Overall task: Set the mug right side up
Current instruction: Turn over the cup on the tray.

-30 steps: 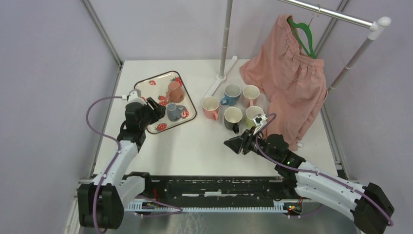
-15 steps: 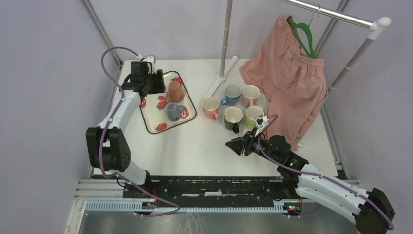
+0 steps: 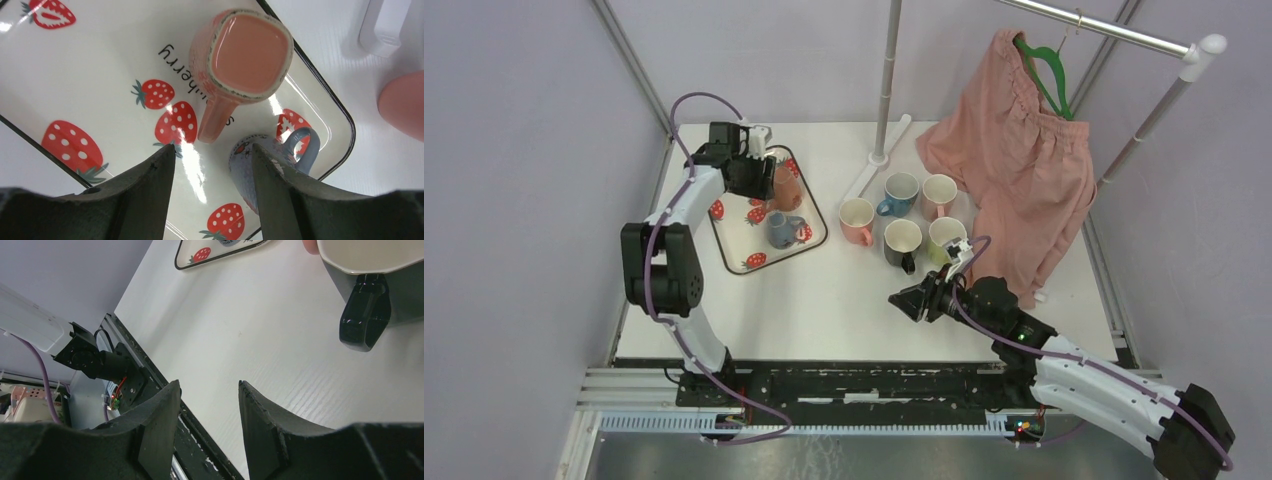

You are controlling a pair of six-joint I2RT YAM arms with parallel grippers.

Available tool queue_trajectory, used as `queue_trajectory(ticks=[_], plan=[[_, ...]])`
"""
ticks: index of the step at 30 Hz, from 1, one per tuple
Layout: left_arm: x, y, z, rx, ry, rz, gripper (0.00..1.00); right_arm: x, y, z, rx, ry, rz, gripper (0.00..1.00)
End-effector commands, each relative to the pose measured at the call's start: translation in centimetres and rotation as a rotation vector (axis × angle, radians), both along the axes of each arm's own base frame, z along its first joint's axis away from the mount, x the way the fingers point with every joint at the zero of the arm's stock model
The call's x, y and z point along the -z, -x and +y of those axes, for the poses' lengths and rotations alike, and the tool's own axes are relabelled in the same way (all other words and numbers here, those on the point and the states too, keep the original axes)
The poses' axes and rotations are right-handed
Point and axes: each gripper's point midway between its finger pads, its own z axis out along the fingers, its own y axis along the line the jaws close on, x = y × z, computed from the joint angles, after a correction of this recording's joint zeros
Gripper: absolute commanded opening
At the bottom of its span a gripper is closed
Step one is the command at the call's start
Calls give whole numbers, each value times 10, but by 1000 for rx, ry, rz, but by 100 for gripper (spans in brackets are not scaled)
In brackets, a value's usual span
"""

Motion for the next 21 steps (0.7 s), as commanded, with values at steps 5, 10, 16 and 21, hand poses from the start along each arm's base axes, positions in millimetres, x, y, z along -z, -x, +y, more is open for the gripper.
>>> queue_trajectory(ticks=[5,10,16,21], plan=[[3,-24,0,87,-49,-29,62,-20,-3,5,-6,-25,-43,53],[15,-30,-8,118,-61,7,61,-17,-4,8,-18,-13,-37,53],[20,-39,-14,139,-97,8,60,-15,-3,9,-29,0,-32,53],[27,-41,-13,147,-127,16,53,-12,-3,8,-24,4,-27,53]])
